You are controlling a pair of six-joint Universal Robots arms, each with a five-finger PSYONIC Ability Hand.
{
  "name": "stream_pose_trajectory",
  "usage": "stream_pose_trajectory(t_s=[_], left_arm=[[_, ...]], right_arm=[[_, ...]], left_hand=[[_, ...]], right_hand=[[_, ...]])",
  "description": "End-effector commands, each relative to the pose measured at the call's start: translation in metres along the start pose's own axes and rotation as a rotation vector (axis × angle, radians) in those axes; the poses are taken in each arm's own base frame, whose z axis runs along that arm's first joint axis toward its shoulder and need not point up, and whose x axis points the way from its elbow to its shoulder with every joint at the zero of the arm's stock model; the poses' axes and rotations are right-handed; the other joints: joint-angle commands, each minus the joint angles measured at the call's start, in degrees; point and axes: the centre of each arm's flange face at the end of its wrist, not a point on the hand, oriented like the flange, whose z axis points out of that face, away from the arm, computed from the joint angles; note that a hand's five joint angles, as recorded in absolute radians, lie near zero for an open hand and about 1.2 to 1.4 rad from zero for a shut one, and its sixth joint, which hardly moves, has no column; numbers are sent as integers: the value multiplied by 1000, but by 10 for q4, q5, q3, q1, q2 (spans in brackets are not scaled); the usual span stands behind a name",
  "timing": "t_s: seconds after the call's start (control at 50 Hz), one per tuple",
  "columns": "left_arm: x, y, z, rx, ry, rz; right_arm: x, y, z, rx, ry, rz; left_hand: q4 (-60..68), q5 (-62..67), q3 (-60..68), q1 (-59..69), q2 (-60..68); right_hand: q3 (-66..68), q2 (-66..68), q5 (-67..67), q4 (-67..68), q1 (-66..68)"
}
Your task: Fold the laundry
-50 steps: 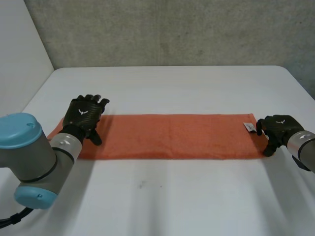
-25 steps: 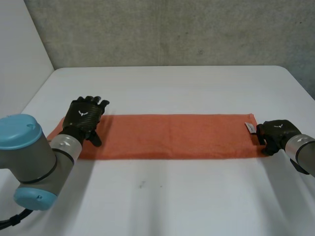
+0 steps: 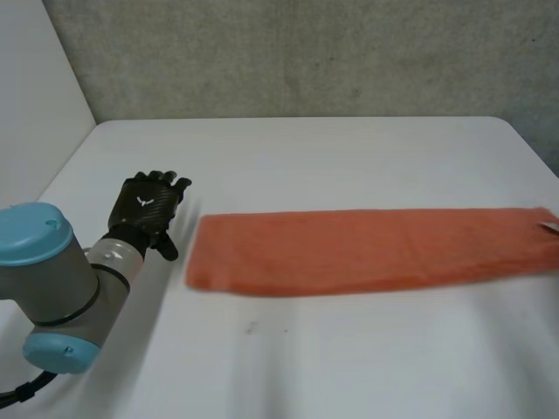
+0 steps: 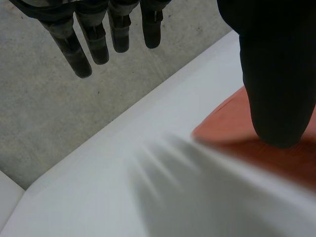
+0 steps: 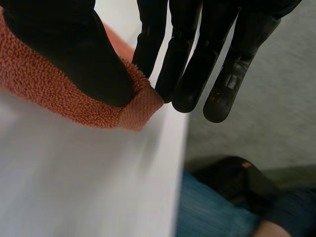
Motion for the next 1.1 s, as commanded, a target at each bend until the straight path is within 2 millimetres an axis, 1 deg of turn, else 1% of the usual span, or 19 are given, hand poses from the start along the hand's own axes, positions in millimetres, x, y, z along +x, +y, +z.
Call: stream_pose_trajectory(t_s=[0.02,0.12,0.2,0.24,0.3,0.44,0.48,0.52,0.6,0.64,0.66,0.68,0.76,0.8,0.82,0.86,0.92,0.96,1.1], left_arm=[[0,0,0,1,0,0],[-2,-4,-1,11,-5,1],[-3,-6,-1,16,-9,0],[-3,-7,-1,20,-11,-3],[-3,-7,-1,20,-11,-4],[-5,-7,-1,18,-21,-4],[-5,-7,-1,16,-27,-6],[-6,-7,-1,13,-34,-8],[-7,-7,-1,13,-36,-9],[-7,-7,-1,14,-36,-9],[-7,-8,-1,16,-37,-9],[-7,-7,-1,14,-36,-9],[-4,-8,-2,17,-27,-8],[-3,-8,-2,18,-26,-8],[-3,-8,-2,18,-26,-8],[0,-11,-3,25,-14,-8],[6,-15,-5,40,6,-6],[11,-19,-6,53,18,-2],[32,-38,-10,107,75,8]], right_arm=[[3,-24,-3,80,22,14],[-46,-86,-39,292,-88,38],[-112,-138,-88,512,-250,17],[-123,-146,-97,551,-276,11],[-177,-176,-151,730,-411,-24],[-300,-164,-227,928,-732,-135],[-312,-160,-234,942,-764,-148],[-350,-138,-252,966,-852,-212],[-377,-114,-261,958,-895,-296],[-381,-110,-261,954,-888,-317],[-381,-109,-260,952,-881,-324],[-378,-110,-259,945,-862,-323],[-357,-122,-251,896,-762,-291],[-350,-126,-251,888,-740,-282],[-324,-136,-249,851,-683,-241],[-314,-138,-244,828,-666,-223],[-265,-139,-221,702,-627,-73],[-257,-137,-217,675,-625,-37],[-214,-90,-179,422,-626,157]], left_hand=[[-16,-25,-19,-12,-14],[-16,-25,-19,-12,-14],[-16,-25,-19,-12,-14],[-16,-25,-19,-12,-14],[-16,-25,-19,-12,-14],[-16,-25,-19,-12,-14],[-16,-25,-19,-13,-14],[-16,-25,-19,-13,-14],[-16,-25,-19,-13,-14],[-16,-25,-19,-13,-14],[-16,-25,-19,-13,-14],[-16,-25,-19,-13,-14],[-16,-25,-19,-13,-14],[-16,-25,-19,-13,-14],[-16,-25,-19,-13,-14],[-16,-25,-19,-13,-14],[-16,-25,-19,-13,-14],[-16,-25,-19,-13,-14],[-16,-25,-19,-13,-14]], right_hand=[[125,132,144,119,256],[125,132,144,119,256],[125,132,144,119,256],[125,132,144,119,256],[125,132,144,119,256],[125,132,144,119,256],[125,132,144,119,256],[125,132,144,119,256],[125,132,144,119,256],[125,132,144,119,256],[4,11,23,-2,135],[-282,-275,-263,-288,-151],[-575,-568,-556,-581,-444],[-575,-568,-556,-581,-444],[-575,-568,-556,-581,-444],[-575,-568,-556,-581,-444],[-575,-568,-556,-581,-444],[-575,-568,-556,-581,-444],[-575,-568,-556,-581,-444]])
